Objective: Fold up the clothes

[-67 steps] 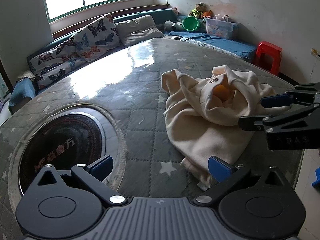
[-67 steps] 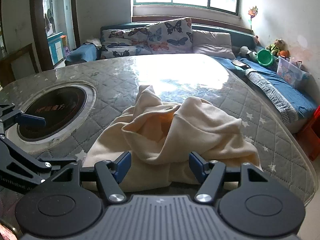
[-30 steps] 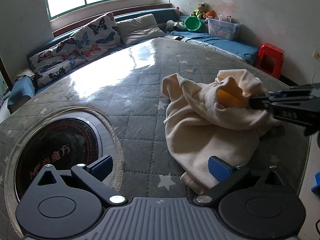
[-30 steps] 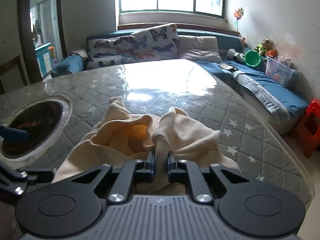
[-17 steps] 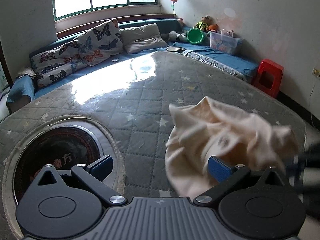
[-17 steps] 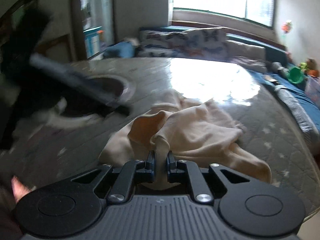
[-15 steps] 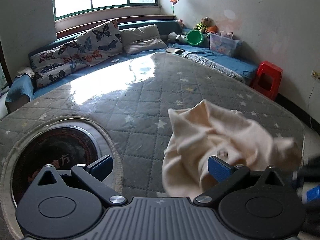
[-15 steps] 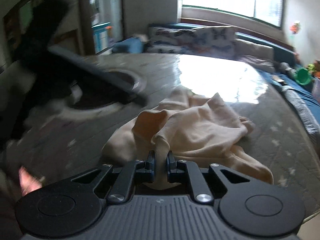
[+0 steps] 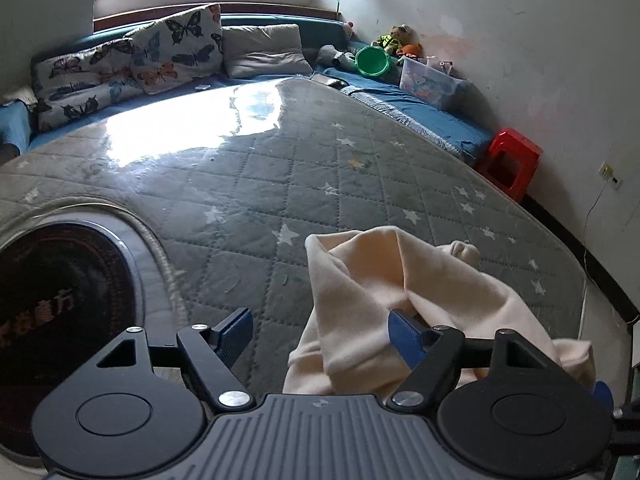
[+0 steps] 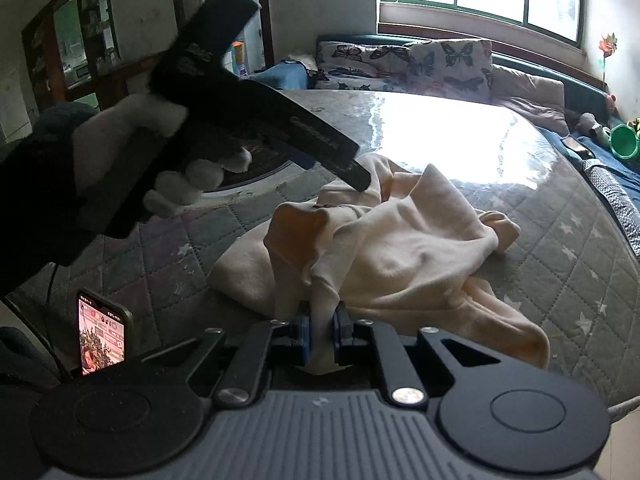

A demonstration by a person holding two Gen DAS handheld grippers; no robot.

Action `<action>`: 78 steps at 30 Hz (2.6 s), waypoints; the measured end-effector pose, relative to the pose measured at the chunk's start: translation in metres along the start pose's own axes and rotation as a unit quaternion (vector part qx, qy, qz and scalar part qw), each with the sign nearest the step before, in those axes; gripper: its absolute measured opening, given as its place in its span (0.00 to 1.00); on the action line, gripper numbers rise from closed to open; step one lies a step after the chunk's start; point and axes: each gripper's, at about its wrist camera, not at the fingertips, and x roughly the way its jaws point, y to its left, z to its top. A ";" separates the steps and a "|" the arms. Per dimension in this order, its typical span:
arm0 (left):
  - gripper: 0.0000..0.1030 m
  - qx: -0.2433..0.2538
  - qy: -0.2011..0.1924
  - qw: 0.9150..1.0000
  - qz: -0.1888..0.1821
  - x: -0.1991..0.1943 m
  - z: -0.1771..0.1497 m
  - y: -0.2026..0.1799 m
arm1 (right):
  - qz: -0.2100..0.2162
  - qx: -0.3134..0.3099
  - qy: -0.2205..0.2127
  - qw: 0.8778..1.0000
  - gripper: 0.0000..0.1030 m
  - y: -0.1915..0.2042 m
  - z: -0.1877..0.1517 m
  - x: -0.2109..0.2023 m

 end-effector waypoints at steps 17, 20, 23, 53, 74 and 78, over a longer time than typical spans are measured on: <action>0.09 0.009 -0.027 0.999 -0.040 -0.011 -0.005 0.004 | 0.012 0.059 -0.004 0.998 0.17 -0.022 -0.005 -0.017; 0.09 0.017 -0.031 0.999 -0.034 -0.014 -0.006 0.005 | 0.006 0.063 -0.027 0.998 0.23 -0.029 0.003 -0.027; 0.11 0.013 -0.030 0.999 -0.039 -0.012 -0.004 0.003 | -0.026 0.069 -0.046 0.996 0.26 -0.042 0.013 -0.023; 0.09 -0.058 -0.018 0.997 -0.054 0.006 0.012 0.026 | -0.068 0.103 -0.052 0.991 0.07 -0.094 0.067 0.040; 0.08 -0.087 -0.214 0.961 0.152 -0.199 0.040 0.139 | -0.072 0.082 -0.284 0.953 0.07 -0.072 0.220 -0.007; 0.08 -0.064 -0.210 0.962 0.160 -0.230 0.013 0.139 | -0.050 0.101 -0.275 0.955 0.07 -0.083 0.202 -0.012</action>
